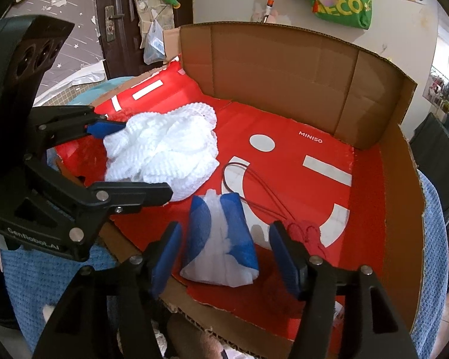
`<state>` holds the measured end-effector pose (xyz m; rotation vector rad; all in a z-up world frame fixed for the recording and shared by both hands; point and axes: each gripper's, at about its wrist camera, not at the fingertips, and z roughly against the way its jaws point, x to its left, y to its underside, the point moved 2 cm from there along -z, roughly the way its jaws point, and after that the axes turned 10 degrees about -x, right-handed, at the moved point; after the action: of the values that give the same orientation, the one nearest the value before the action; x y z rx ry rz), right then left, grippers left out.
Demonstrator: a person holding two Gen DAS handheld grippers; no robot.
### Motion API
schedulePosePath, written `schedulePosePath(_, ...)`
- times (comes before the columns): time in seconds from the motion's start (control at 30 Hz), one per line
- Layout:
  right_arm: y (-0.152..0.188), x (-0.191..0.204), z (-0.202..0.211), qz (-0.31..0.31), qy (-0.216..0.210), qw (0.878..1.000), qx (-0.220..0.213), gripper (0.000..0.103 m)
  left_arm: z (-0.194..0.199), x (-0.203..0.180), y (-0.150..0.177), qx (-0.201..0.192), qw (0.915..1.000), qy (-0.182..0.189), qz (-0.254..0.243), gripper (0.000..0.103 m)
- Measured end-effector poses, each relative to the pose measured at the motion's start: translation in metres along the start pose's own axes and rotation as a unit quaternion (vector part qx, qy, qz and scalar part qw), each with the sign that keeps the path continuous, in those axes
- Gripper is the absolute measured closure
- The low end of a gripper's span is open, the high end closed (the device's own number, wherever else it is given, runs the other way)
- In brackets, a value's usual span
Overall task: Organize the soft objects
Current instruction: 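Open right tool releasing cloth while left tool releases bath puff, then lift both tools out of the box toward the items on the blanket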
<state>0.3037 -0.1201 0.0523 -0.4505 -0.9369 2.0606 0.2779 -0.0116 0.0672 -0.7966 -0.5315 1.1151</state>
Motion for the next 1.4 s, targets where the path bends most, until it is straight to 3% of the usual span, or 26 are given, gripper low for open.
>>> schedulePosePath(0.6, 0.002, -0.002, 0.018, -0.006, 0.007, 1.000, -0.012, 0.031, 0.014, -0.006, -0.001, -0.011, 0.9999, 0.001, 0.005, 0.025)
schedulePosePath(0.73, 0.002, -0.002, 0.022, -0.011, 0.008, 1.000, -0.016, 0.030, 0.021, -0.007, -0.004, -0.024, 0.9997, 0.003, 0.005, 0.017)
schedulePosePath(1.0, 0.003, -0.002, 0.034, -0.017, 0.011, 0.999, -0.026, 0.029, 0.040, -0.010, -0.007, -0.046, 0.9989, 0.002, 0.012, 0.017)
schedulePosePath(1.4, 0.005, 0.008, 0.075, -0.035, 0.026, 0.997, -0.064, 0.012, 0.097, -0.026, 0.003, -0.100, 0.9948, -0.008, 0.012, 0.011)
